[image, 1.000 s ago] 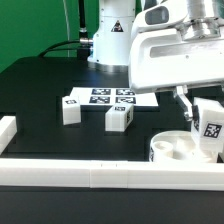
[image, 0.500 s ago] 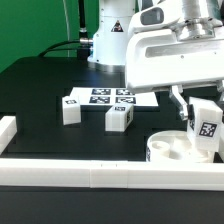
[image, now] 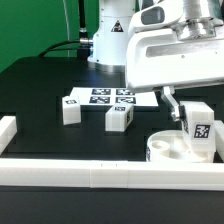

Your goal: Assemble stool

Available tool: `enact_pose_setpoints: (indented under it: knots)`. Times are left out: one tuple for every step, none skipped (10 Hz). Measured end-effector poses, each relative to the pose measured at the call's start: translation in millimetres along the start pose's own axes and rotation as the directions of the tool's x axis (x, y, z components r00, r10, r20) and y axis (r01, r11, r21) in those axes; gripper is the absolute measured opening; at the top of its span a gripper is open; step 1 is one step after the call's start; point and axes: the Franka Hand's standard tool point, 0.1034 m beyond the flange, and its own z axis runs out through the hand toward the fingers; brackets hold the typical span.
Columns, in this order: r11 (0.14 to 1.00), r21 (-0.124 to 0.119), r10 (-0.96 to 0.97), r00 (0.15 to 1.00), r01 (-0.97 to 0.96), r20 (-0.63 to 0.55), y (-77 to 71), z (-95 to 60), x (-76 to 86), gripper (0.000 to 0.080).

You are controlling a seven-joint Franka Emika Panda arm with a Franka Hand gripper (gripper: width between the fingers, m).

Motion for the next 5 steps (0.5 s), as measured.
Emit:
enact_pose_setpoints:
  knots:
    - [1.0,0.0,0.0,1.0,0.0,0.0,0.0,0.1,-0.1,0.0626]
    - [1.0,0.0,-0.001,1.0,0.001,0.0,-0.1,0.1,-0.2,0.0642]
    - [1.0,0.001,-0.003,1.0,0.003,0.0,-0.7,0.1,-0.2,0.0642]
    - [1.0,0.001,-0.013,1.0,0.013,0.0,-1.5,0.0,0.2,0.0648]
    - [0.999,0.001,-0.033,0.999,0.033,-0.002,-2.7,-1.2,2.6,0.0648]
